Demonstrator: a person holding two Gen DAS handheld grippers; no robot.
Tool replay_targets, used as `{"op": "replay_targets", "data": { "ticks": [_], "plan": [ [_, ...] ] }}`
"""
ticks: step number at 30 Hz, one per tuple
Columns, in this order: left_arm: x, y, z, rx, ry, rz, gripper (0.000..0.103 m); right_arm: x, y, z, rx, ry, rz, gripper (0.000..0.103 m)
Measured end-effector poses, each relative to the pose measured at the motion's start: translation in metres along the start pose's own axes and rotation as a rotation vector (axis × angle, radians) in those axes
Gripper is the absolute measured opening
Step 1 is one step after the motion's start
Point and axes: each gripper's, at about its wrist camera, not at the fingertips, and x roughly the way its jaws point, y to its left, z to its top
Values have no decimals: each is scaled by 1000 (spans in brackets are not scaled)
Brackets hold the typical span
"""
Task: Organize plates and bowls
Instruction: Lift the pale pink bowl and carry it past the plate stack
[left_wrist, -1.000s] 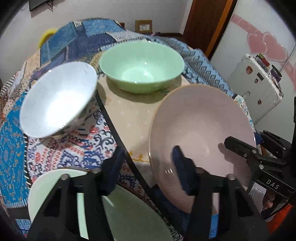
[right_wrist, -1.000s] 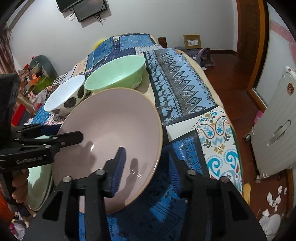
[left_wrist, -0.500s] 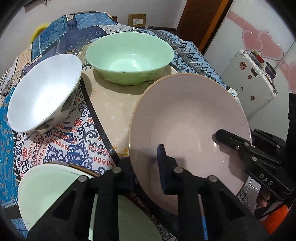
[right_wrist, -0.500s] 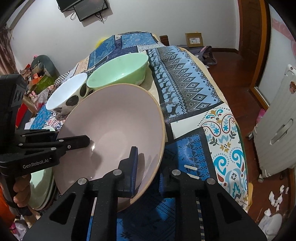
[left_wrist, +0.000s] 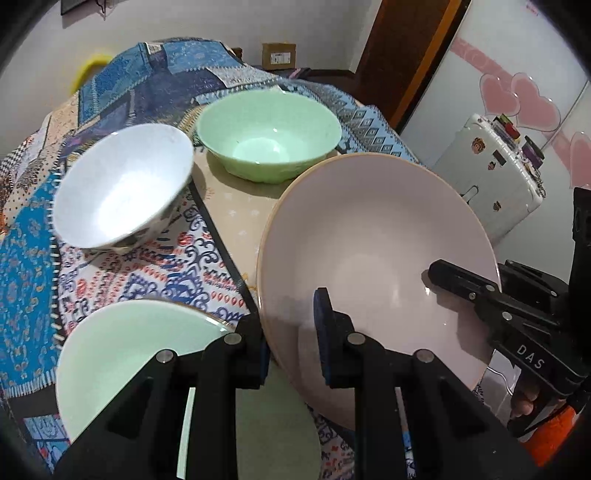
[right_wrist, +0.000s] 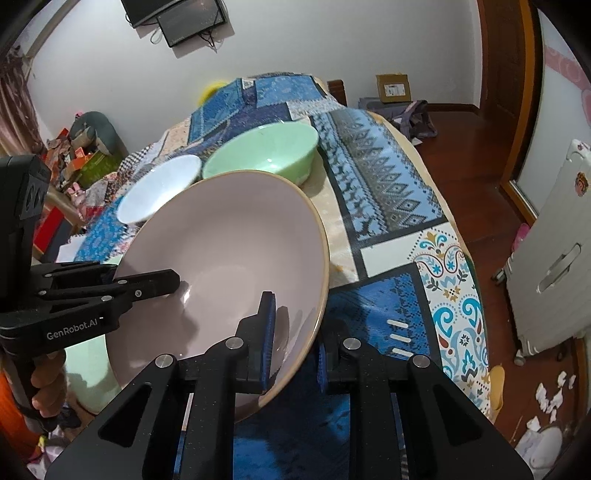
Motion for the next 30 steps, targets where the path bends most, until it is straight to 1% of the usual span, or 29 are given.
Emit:
{"op": "replay_targets", "data": {
  "ticks": [9, 16, 30],
  "plan": [
    [-43, 12, -13, -24, -58, 23, 21, -15, 28, 6, -37, -40, 22, 17],
    [-75, 24, -29, -39, -95, 47, 21, -21, 57, 5, -77, -59, 39, 17],
    [-133, 68, -67, -117, -165, 86, 21, -23, 117, 2, -149, -74, 94, 17]
  ]
}}
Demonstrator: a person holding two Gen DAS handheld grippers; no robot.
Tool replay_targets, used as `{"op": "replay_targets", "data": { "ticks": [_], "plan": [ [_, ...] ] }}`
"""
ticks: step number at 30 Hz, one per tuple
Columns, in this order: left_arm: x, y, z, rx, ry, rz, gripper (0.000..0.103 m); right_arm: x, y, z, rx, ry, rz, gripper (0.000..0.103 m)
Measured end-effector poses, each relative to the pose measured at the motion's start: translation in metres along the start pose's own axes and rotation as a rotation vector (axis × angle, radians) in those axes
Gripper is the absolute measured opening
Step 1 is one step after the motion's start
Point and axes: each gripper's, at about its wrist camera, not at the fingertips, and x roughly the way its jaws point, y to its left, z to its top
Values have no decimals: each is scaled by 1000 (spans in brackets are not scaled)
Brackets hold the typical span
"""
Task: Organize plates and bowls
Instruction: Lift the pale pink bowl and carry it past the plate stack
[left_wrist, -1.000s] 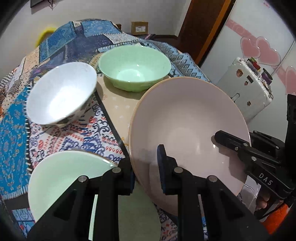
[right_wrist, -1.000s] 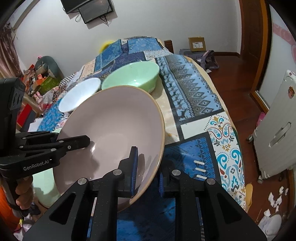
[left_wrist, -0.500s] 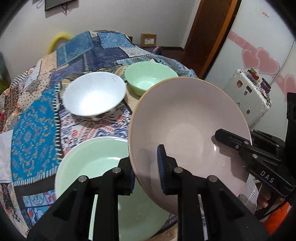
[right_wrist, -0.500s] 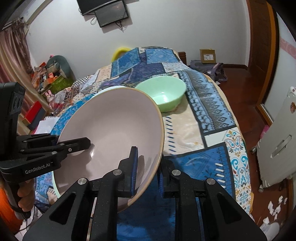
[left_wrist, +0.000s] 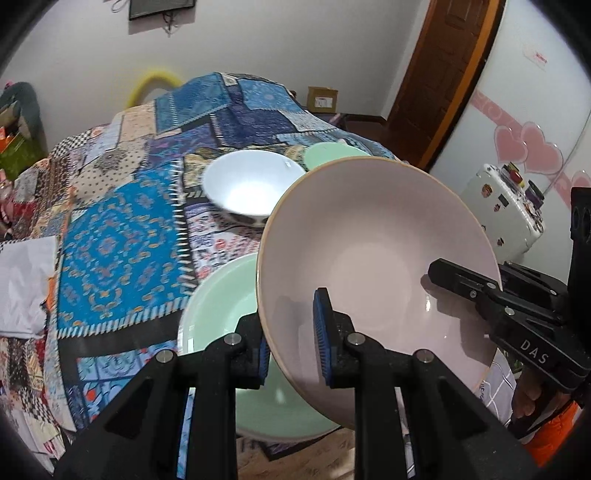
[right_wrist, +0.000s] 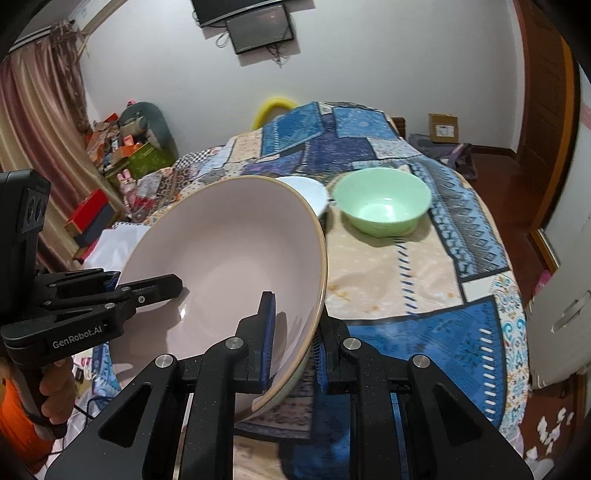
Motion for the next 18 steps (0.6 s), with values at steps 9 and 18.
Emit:
{"op": "replay_targets", "data": {
  "ticks": [9, 18],
  "plan": [
    [-31, 43, -20, -70, -28, 40, 21, 12, 42, 4, -57, 8, 53, 17],
    [-59, 86, -40, -134, -41, 103, 21, 30, 88, 6, -123, 23, 120, 17]
  ]
}}
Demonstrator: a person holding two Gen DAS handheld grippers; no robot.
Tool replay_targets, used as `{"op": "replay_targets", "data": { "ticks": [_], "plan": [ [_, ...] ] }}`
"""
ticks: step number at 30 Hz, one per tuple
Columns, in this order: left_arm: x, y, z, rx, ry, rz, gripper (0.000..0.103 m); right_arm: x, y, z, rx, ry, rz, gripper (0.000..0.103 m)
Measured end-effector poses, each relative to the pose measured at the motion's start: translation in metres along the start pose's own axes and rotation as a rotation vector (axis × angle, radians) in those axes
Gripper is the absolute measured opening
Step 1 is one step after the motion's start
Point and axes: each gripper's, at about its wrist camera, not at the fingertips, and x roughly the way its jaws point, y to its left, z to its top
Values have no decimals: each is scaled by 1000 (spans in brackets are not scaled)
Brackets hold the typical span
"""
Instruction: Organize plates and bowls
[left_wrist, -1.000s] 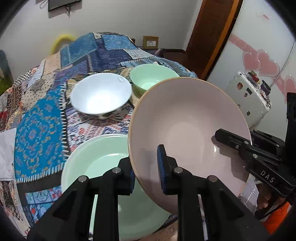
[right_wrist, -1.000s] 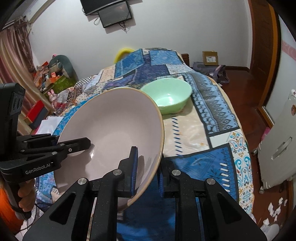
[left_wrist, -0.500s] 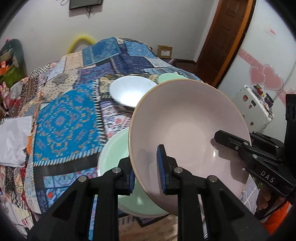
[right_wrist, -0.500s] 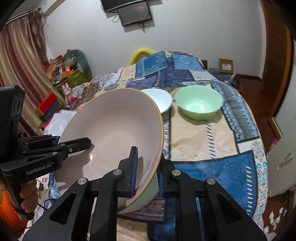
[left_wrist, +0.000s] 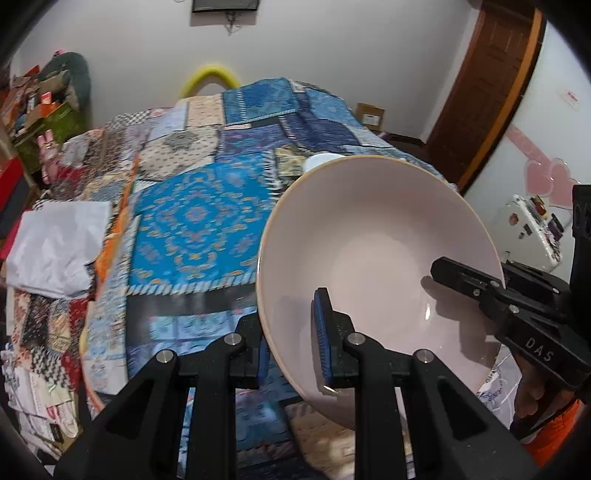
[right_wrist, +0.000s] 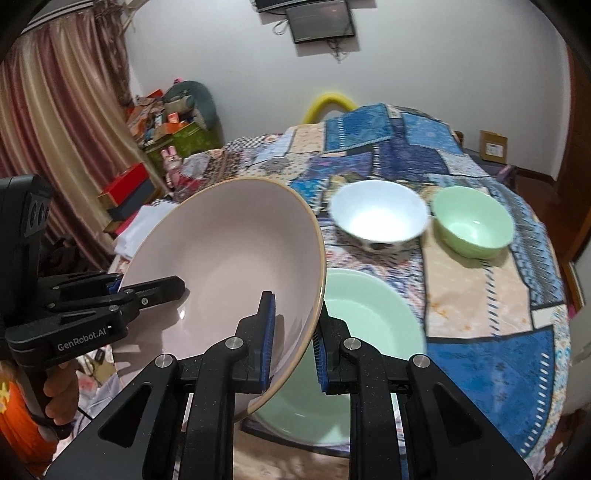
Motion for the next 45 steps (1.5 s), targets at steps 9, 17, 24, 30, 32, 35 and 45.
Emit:
{"op": "replay_targets", "data": {
  "ticks": [9, 17, 24, 30, 32, 35, 45],
  "plan": [
    [-15, 48, -17, -72, 1, 63, 21, 25, 36, 2, -52, 39, 72, 17],
    [-9, 77, -29, -126, 32, 89, 21, 51, 55, 0, -77, 90, 103, 17],
    [9, 100, -41, -170, 75, 96, 21, 76, 65, -4, -83, 144, 121, 17],
    [27, 115, -51, -204, 112, 92, 21, 97, 68, -9, -87, 195, 119, 17],
    [32, 119, -53, -213, 124, 91, 21, 104, 69, -10, -87, 212, 117, 17],
    [43, 125, -57, -226, 146, 88, 21, 111, 69, -13, -88, 233, 118, 17],
    [58, 137, -66, -253, 178, 95, 21, 128, 73, -18, -107, 284, 120, 17]
  ]
}}
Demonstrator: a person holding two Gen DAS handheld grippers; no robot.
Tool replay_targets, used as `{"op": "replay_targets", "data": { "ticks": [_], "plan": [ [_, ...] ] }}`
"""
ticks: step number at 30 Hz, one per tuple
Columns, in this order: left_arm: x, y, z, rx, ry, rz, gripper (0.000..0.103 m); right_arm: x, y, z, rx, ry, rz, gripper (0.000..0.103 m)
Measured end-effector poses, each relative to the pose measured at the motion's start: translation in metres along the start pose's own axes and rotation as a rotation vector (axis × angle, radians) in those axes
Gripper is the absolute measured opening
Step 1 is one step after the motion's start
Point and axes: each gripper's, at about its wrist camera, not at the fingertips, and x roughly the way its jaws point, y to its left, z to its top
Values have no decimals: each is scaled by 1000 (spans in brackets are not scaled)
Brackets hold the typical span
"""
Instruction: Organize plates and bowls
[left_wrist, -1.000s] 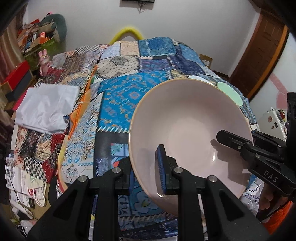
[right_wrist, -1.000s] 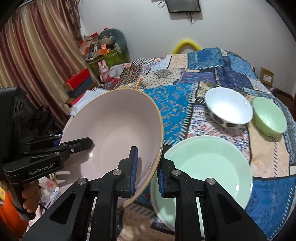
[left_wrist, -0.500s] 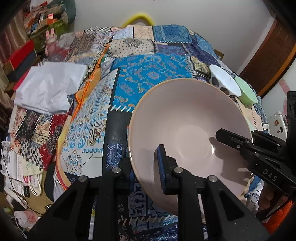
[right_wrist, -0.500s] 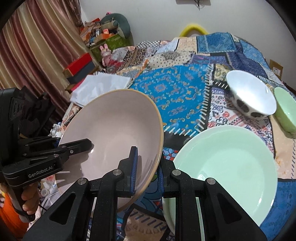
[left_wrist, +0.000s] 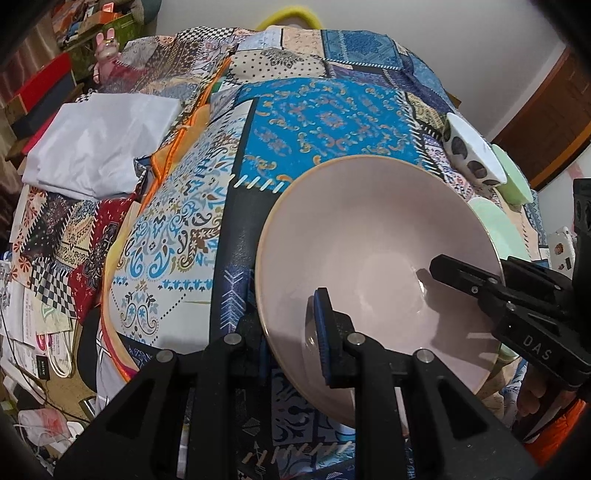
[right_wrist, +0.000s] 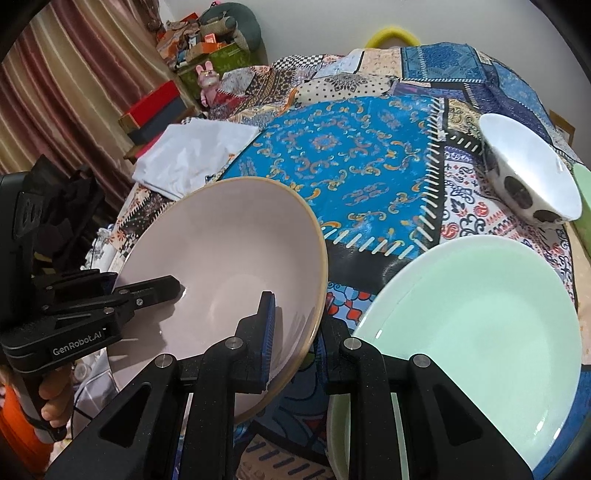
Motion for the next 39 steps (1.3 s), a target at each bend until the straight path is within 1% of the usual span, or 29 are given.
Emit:
{"op": "replay_targets", "data": {
  "ticks": [6, 7, 8, 11, 13, 17, 20, 22, 23, 26, 29, 30, 32, 33, 34, 35, 39],
  "plan": [
    [6, 5, -2, -6, 18, -1, 21, 8, -1, 1, -4, 21, -8, 17],
    [7, 4, -3, -2, 19, -2, 21, 9, -1, 1, -3, 19, -13, 18],
    [6, 3, -3, 3, 17, -3, 21, 8, -2, 1, -1, 17, -15, 20],
    [4, 0, -4, 18, 7, 10, 21, 4, -4, 2, 6, 4, -12, 20],
    [1, 0, -3, 19, -5, 25, 21, -1, -5, 2, 3, -14, -18, 20],
    [-13, 3, 0, 17, -64, 64, 21, -12, -6, 3, 5, -45, -16, 22],
    [-22, 7, 1, -4, -75, 58, 21, -18, -8, 2, 9, -60, -7, 24],
    [-28, 7, 2, -3, -89, 67, 21, -24, -8, 2, 8, -71, -4, 26],
    [-32, 5, 2, 0, -98, 74, 24, -27, -8, 2, 10, -77, -6, 30],
    [-41, -1, 3, 14, -123, 74, 32, -35, -10, 1, 12, -99, -12, 35],
    [-53, -13, 4, 46, -161, 83, 41, -46, -14, 1, 14, -121, -25, 39],
    [-57, -18, 5, 57, -175, 81, 44, -52, -17, 1, 18, -132, -30, 39],
    [-63, -26, 7, 75, -190, 69, 46, -59, -21, 1, 22, -147, -40, 41],
    [-66, -32, 8, 89, -199, 63, 51, -63, -24, 1, 23, -156, -47, 42],
    [-69, -36, 10, 97, -206, 63, 54, -69, -27, 2, 23, -169, -57, 46],
    [-72, -42, 11, 105, -216, 63, 62, -73, -30, 3, 22, -180, -69, 49],
    [-85, -64, 20, 147, -260, 53, 70, -96, -46, 7, 19, -233, -139, 50]
  ]
}}
